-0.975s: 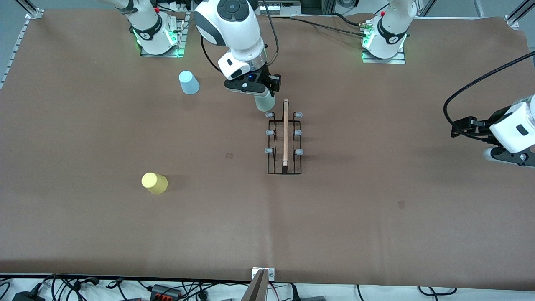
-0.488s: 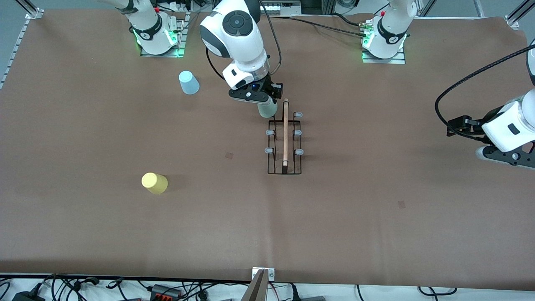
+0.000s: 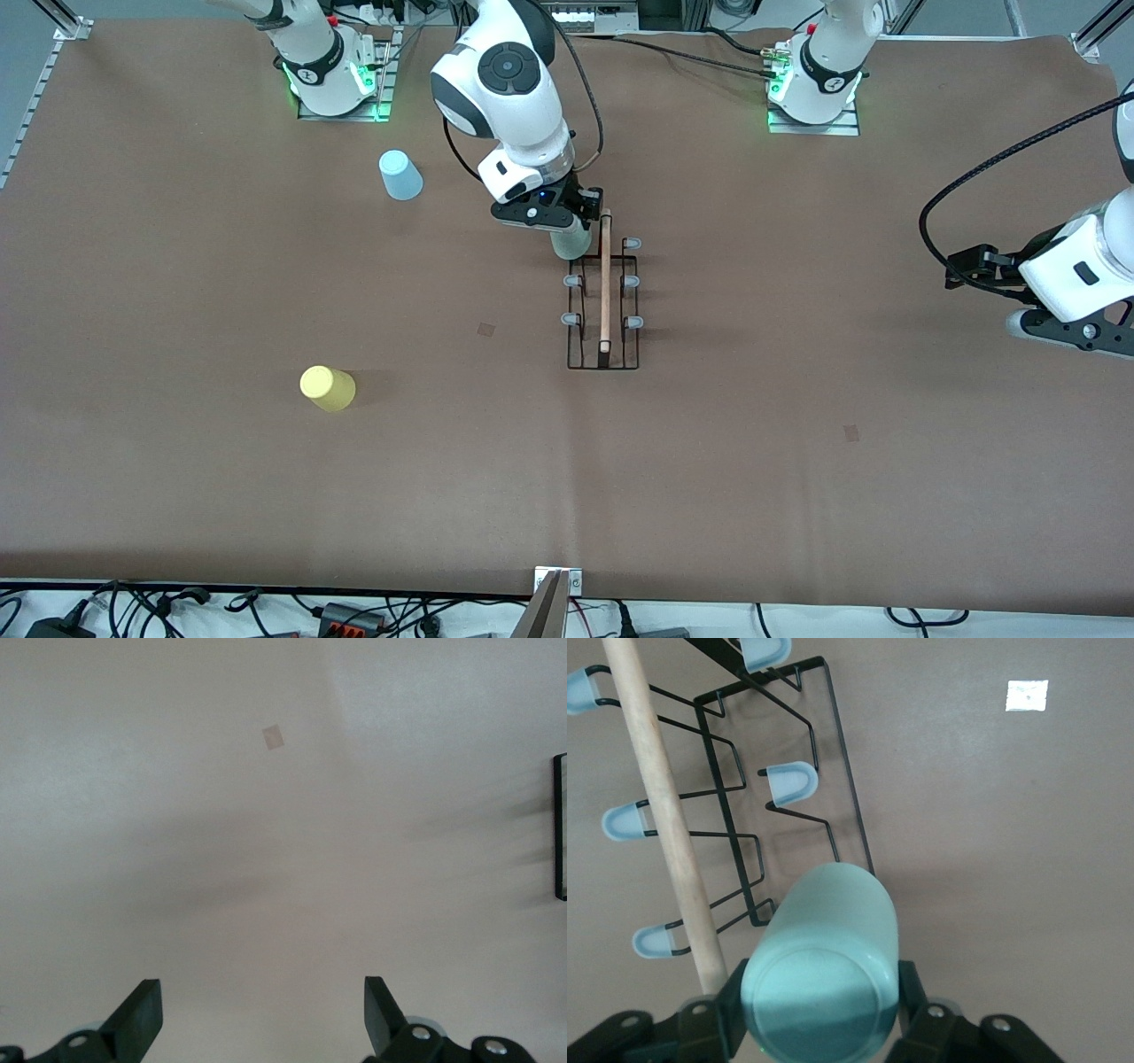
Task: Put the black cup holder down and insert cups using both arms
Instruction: 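Lower the teal cup onto a rack peg and open the right gripper, then move the right gripper to the yellow cup and grasp it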
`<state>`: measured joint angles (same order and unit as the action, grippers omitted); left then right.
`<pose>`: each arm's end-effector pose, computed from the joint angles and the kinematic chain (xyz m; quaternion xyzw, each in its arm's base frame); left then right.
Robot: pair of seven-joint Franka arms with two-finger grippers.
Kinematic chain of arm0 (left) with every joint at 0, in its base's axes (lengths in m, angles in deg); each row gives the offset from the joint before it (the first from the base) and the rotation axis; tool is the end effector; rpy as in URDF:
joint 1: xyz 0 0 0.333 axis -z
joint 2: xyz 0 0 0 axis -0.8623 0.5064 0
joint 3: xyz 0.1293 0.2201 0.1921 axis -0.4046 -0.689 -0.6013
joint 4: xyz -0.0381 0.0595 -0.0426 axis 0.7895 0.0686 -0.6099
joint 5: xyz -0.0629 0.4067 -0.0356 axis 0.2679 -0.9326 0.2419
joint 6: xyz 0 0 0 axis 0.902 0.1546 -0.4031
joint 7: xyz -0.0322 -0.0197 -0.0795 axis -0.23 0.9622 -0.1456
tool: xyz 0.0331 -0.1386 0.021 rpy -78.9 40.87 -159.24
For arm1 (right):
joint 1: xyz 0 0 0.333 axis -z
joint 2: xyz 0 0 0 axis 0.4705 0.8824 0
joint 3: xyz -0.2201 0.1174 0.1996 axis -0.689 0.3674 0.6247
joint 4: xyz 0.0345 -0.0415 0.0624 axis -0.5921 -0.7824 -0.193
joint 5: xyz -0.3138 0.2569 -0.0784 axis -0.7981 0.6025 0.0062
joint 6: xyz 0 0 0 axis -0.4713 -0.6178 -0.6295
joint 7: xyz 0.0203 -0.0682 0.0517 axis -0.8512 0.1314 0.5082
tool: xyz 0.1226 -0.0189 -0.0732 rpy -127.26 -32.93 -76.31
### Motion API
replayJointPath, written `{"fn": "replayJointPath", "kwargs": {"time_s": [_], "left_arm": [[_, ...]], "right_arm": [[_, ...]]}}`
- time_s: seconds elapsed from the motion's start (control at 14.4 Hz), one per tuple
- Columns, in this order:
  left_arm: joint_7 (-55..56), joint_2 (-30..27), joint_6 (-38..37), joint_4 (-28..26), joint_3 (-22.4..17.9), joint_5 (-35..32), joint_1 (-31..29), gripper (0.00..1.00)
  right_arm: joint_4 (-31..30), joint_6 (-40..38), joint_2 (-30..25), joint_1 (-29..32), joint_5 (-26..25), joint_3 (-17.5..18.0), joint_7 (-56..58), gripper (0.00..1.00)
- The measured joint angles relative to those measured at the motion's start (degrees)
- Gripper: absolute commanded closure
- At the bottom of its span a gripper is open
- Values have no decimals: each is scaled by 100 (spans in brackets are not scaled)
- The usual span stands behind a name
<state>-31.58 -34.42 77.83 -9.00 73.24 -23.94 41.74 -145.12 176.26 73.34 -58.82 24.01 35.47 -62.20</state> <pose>0.6475 -0.0025 0.5140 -0.9911 0.1036 0.0811 0.0179 0.4272 0.5215 0.2999 -0.9886 0.1185 -0.0073 0.0921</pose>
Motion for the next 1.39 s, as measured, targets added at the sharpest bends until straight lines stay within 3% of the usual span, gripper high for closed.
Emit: {"fn": "replayJointPath", "kwargs": {"time_s": [0.21,0.42,0.63,0.84,1.05,1.39], "left_arm": [[0,0,0,0,1,0,1,0],[0,0,0,0,1,0,1,0],[0,0,0,0,1,0,1,0],[0,0,0,0,0,0,-5,0],[-1,0,0,0,-3,-1,-19,0],[-5,0,0,1,-6,-3,-34,0]], "right_arm": [[93,38,0,52,0,-42,-161,0],[264,-520,-219,343,-16,-77,100,0],[227,-1664,-711,1084,-28,-112,1702,0],[-105,-1968,-1047,2226,-30,-178,3798,0],[-421,-1680,-1029,2848,-31,-601,5484,0],[-906,83,-458,2889,-34,-1265,7268,0]]}}
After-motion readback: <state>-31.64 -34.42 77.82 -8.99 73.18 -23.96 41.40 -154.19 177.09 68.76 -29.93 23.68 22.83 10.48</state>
